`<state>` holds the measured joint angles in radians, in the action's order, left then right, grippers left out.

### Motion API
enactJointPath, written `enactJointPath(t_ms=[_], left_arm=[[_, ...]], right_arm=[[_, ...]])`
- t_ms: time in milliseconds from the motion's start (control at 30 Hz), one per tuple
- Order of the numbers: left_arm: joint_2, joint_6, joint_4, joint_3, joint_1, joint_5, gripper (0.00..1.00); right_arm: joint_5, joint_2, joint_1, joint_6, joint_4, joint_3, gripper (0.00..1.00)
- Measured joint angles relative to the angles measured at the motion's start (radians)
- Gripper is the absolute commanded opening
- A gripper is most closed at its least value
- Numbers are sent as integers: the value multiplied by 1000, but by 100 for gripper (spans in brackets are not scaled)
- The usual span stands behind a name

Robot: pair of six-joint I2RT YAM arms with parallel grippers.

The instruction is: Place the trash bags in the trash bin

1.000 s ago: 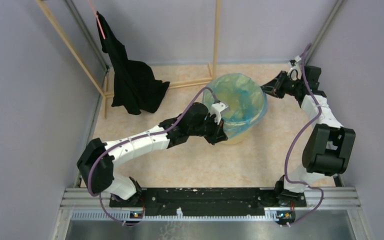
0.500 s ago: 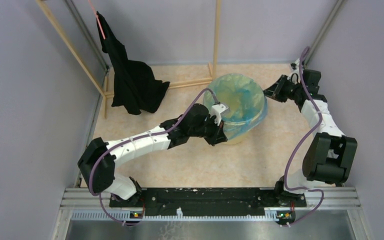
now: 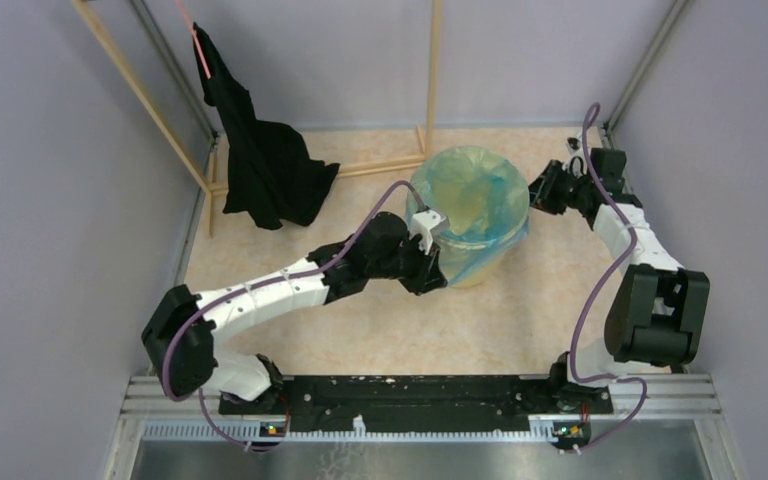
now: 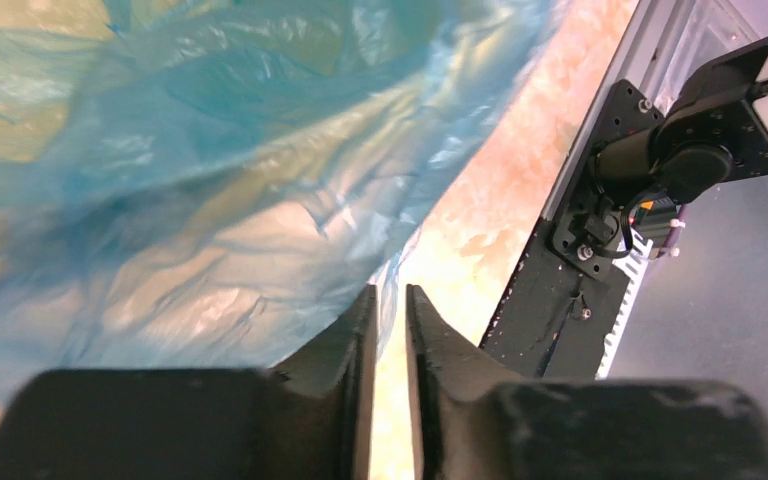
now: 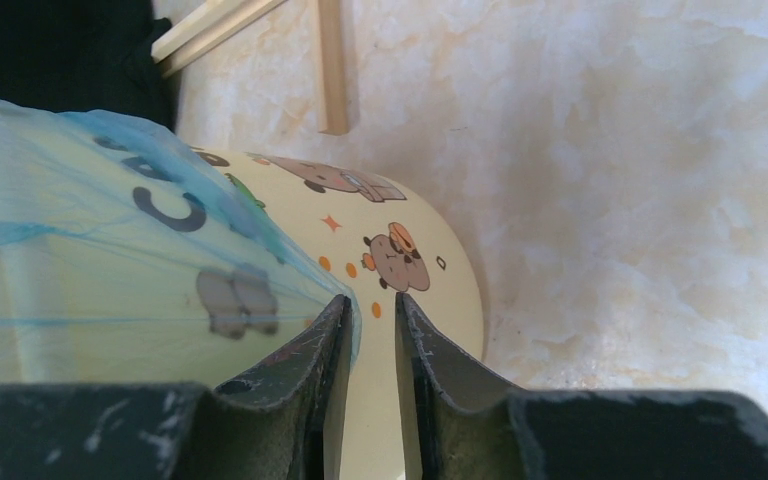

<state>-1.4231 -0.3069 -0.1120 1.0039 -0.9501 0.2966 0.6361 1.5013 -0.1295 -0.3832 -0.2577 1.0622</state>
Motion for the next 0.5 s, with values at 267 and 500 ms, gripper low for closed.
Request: enactJointPath(t_ms=[267, 500], left_arm=[[166, 17, -83, -12, 12, -65, 67], [378, -15, -108, -63, 291, 26, 77]], right_arm=[[-63, -39, 5, 27, -46, -1, 53], [-219, -196, 6, 49, -181, 10, 74]])
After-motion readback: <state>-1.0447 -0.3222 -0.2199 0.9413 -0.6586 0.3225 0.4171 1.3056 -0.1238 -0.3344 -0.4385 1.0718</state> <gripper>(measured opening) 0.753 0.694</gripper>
